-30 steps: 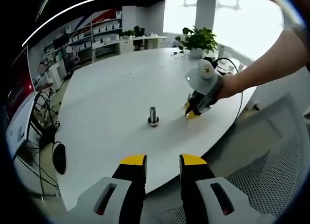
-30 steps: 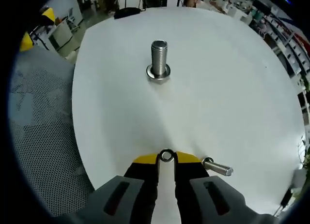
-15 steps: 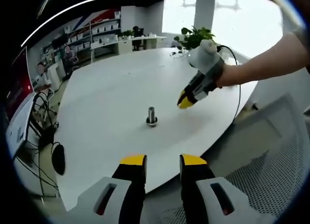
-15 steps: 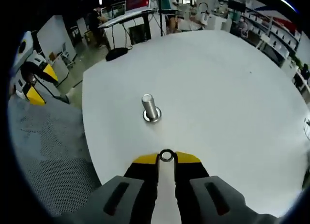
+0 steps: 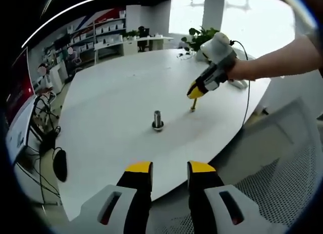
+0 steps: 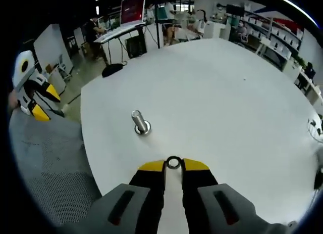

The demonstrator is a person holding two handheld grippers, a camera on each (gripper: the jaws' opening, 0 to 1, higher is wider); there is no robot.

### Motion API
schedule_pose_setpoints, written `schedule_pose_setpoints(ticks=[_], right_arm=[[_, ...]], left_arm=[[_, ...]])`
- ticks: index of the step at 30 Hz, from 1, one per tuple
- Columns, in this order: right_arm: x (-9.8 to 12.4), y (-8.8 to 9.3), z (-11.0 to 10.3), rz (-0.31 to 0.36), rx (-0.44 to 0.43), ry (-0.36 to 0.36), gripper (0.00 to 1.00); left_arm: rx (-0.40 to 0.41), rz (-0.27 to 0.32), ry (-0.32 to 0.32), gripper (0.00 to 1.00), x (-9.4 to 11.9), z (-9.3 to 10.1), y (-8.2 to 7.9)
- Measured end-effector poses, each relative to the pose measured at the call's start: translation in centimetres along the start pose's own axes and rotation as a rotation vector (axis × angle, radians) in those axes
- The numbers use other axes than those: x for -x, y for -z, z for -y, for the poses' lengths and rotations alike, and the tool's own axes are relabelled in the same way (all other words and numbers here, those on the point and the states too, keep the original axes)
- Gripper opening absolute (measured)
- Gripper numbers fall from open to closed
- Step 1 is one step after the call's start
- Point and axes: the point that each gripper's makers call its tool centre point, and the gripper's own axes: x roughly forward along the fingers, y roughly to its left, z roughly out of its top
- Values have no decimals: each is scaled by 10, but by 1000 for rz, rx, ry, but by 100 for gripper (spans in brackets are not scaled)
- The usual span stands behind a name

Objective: Place the washer onto the threaded stud by aligning its center hole with the stud, sliding it down to the base, and recovering from edge contact or off-axis alignment until the washer reaches the visible bottom stop.

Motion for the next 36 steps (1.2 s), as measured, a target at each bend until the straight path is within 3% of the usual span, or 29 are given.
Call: schedule_pose_setpoints(ticks=[6, 15, 20, 28, 32, 36], right_arm=[[8, 7, 12, 6, 4, 31, 13], [17, 1, 19, 40, 33, 46, 13], [26, 6, 27, 50, 6, 54, 13], [27, 19, 25, 21, 55, 53, 13], [21, 19, 18, -5, 128, 43, 13], [13, 24, 17, -37, 142, 34, 13]], left_arm=[[2, 1, -8, 25, 0, -1, 0], [-1, -12, -4, 26, -1, 0, 2], [7, -10, -9, 26, -1, -2, 2], [6, -5, -15, 25, 0, -4, 1], [2, -18, -12, 25, -1, -3, 3], [4, -16, -12, 25, -1, -2, 3]])
